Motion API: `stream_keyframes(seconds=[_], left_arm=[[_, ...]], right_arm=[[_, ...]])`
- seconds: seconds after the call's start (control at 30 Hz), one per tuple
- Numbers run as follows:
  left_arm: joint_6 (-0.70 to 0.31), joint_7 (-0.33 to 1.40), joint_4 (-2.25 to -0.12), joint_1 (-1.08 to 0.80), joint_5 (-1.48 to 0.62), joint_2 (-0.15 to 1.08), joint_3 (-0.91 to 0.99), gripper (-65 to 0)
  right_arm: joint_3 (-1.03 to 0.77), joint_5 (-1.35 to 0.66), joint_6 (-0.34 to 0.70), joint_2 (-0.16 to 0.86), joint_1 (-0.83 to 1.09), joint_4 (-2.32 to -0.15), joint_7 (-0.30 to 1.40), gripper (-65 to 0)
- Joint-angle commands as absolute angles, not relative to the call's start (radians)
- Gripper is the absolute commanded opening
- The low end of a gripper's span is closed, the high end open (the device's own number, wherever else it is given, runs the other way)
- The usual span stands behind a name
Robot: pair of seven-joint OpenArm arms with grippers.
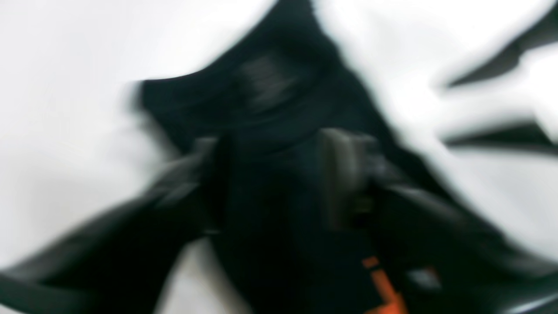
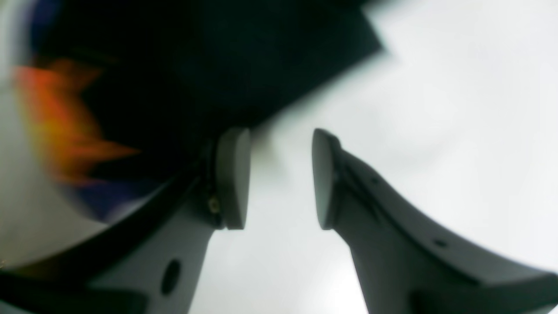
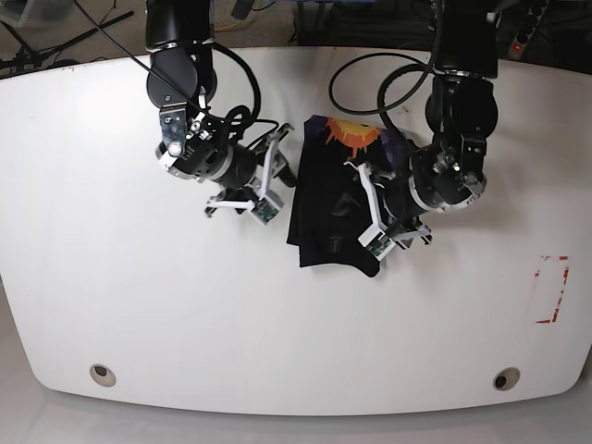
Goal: Fold the T-shirt properly
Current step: 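Rotate the folded bundle upright with both grippers, then carry the folded shirt with the left gripper to the table edge and release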
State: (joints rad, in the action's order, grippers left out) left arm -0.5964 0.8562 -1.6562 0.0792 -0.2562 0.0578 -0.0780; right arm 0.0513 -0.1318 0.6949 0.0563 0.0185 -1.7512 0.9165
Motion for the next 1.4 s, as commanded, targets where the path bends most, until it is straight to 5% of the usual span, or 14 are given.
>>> stream_keyframes(seconds=[0.0,0.33,0.57,0.87,1.37], left_arm=[[-0.526,0.828,-1.675,0.088,-0.213,0.019,-0.097,-20.4],[-0.275,0.535,-1.543,-0.008,-0.025,-0.012,-0.274,-21.1],[-0.257,0.417,-1.389,-0.044,-0.021,0.039,-0.239,-21.5],[-0.328,0.36,-1.208,-0.039,-0.022,0.162,-0.044,-21.5],[-0.584,0.321,-0.938,-0.015,-0.024,0.573,0.269,-21.7]], right_arm=[[0.024,-0.15,0.698,0.074,0.007,-1.77,0.898,-43.3],[-0.084,-0.15,0.698,0.076,0.008,-1.768,0.912,-43.3],[-0.154,-0.148,0.698,0.073,0.007,-1.785,0.963,-43.3],[-0.163,-0.148,0.698,0.079,0.022,-1.871,0.981,-43.3],[-0.159,-0.147,0.698,0.073,0.047,-1.966,1.033,-43.3]])
